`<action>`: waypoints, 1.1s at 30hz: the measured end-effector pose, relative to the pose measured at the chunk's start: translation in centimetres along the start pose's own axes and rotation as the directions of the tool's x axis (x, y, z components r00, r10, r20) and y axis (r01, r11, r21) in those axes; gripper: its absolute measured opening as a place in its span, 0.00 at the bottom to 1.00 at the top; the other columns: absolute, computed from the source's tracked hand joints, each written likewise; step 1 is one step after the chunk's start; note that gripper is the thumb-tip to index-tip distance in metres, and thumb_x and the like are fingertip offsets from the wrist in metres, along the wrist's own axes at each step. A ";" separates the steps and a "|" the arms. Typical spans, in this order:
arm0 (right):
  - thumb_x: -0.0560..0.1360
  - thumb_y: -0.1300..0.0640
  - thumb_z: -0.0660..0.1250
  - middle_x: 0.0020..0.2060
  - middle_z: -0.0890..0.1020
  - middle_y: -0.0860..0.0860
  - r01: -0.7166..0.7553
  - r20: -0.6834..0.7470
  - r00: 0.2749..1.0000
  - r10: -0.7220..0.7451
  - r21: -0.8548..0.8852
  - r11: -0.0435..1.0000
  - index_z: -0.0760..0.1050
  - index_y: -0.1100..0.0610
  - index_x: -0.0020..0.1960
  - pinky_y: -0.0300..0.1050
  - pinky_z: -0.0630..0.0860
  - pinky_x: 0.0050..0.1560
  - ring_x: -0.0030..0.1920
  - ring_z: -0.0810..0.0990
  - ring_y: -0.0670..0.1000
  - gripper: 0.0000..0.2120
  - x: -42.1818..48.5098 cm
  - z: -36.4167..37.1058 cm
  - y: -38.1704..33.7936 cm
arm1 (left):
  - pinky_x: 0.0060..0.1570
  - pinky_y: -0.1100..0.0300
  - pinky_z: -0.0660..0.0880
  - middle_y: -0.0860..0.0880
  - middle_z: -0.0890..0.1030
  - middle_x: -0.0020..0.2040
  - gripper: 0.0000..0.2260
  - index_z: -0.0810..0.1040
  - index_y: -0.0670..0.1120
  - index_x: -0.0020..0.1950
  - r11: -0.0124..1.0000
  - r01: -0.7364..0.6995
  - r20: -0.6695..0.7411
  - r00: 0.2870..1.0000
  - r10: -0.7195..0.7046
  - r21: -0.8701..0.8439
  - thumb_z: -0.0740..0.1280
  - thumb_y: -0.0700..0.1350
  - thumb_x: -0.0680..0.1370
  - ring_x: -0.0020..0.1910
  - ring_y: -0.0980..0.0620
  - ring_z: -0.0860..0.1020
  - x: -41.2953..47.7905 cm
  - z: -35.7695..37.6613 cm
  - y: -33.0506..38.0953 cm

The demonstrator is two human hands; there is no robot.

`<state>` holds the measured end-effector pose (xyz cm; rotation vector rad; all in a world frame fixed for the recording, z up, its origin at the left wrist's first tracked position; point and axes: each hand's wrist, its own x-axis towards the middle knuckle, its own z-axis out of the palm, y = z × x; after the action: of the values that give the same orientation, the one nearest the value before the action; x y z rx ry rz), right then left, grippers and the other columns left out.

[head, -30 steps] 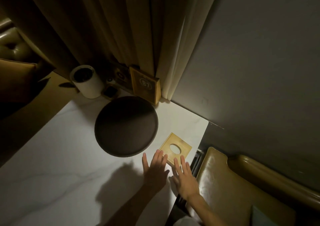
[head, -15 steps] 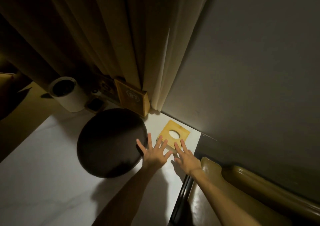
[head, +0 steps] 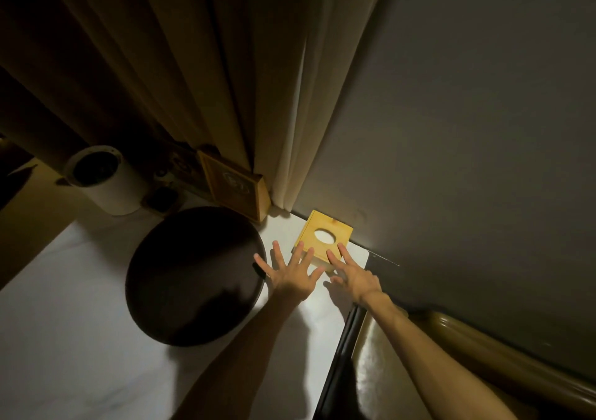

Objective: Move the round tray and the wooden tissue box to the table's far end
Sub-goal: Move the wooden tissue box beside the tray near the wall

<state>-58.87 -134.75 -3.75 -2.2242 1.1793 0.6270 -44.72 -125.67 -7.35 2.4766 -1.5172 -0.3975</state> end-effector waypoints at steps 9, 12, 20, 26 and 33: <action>0.81 0.44 0.58 0.79 0.40 0.44 0.024 -0.034 0.999 -0.024 -0.025 0.999 0.43 0.36 0.77 0.56 0.75 0.64 0.71 0.70 0.56 0.32 0.8 0.5 0.5 | 0.66 0.22 0.53 0.48 0.79 0.65 0.25 0.79 0.53 0.63 0.999 -0.013 -0.008 1.000 0.013 0.035 0.61 0.66 0.75 0.69 0.35 0.71 -0.2 0.3 0.2; 0.79 0.39 0.56 0.79 0.36 0.47 -0.008 -0.073 0.997 -0.002 -0.136 0.991 0.39 0.40 0.78 0.63 0.69 0.69 0.79 0.45 0.60 0.35 1.0 1.0 0.4 | 0.64 0.22 0.58 0.44 0.79 0.65 0.23 0.80 0.51 0.63 0.994 -0.098 -0.082 0.992 0.101 0.039 0.61 0.64 0.77 0.71 0.33 0.68 -0.3 -1.1 -0.2; 0.77 0.34 0.52 0.75 0.29 0.49 -0.019 -0.023 1.000 0.014 -0.251 0.968 0.31 0.43 0.76 0.67 0.60 0.73 0.77 0.32 0.61 0.39 1.5 1.2 0.0 | 0.62 0.22 0.31 0.53 0.45 0.80 0.30 0.45 0.65 0.76 0.956 0.012 0.218 0.973 -0.079 0.293 0.41 0.71 0.74 0.77 0.35 0.38 0.4 -2.7 -0.3; 0.78 0.36 0.54 0.77 0.31 0.50 -0.007 -0.034 0.999 -0.001 -0.245 0.969 0.32 0.43 0.77 0.67 0.61 0.73 0.77 0.33 0.62 0.39 1.3 1.2 0.1 | 0.63 0.22 0.35 0.53 0.50 0.80 0.29 0.50 0.67 0.75 0.964 0.073 0.230 0.964 -0.134 0.256 0.43 0.71 0.74 0.77 0.36 0.41 0.2 -3.0 0.2; 0.80 0.42 0.57 0.78 0.32 0.50 0.008 -0.039 0.999 -0.017 -0.215 0.977 0.32 0.43 0.77 0.66 0.62 0.73 0.78 0.35 0.61 0.39 1.1 1.2 0.2 | 0.60 0.23 0.27 0.53 0.39 0.80 0.30 0.40 0.64 0.76 0.945 0.074 0.265 0.950 -0.164 0.318 0.40 0.68 0.75 0.76 0.37 0.32 -0.1 -3.3 0.8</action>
<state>-58.63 -134.73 -5.33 -2.4332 1.1641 0.7378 -44.33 -125.80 -3.94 2.8671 -1.6467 -0.6111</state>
